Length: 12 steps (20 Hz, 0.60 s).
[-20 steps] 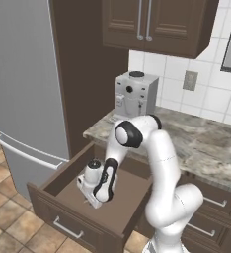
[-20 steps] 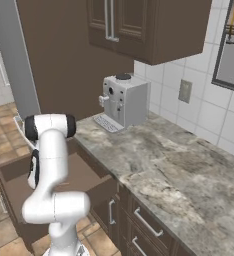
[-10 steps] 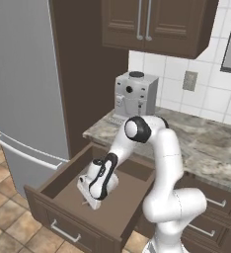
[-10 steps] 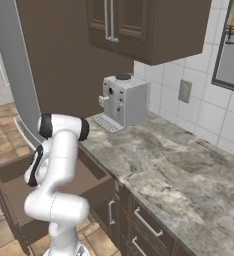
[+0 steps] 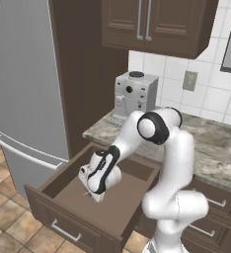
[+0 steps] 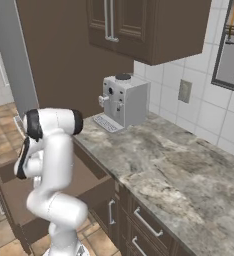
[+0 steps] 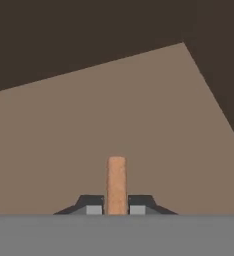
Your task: Take a straw from the drawer in front and place it inside the glass cup on the dining counter.
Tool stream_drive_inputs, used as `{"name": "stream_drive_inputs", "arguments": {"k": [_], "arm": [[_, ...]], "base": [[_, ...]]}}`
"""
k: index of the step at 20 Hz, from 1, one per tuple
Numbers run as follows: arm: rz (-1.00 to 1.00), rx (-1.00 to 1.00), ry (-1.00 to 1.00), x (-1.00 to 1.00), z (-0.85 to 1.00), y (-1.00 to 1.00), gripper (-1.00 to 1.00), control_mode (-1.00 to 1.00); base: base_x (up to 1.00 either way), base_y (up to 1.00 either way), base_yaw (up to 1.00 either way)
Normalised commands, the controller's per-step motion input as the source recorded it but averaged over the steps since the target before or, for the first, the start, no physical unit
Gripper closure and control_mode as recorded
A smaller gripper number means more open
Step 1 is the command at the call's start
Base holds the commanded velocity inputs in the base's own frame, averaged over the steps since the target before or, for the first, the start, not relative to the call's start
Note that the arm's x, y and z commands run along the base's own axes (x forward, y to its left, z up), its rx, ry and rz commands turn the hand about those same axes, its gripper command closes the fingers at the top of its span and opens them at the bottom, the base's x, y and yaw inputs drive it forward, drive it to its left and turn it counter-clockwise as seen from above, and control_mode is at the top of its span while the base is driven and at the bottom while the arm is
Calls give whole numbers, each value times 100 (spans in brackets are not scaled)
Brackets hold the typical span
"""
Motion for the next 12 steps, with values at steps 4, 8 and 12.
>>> {"name": "stream_drive_inputs", "arguments": {"k": [4, 8, 12], "arm": [[-7, 0, -11, -74, 100, -19, 100, -100], [-7, 5, -1, -44, 100, -31, 100, -100], [-9, 12, 0, -10, 100, -30, 100, -100]], "base": [[0, 0, 0], [0, 0, 0], [0, 0, 0]]}}
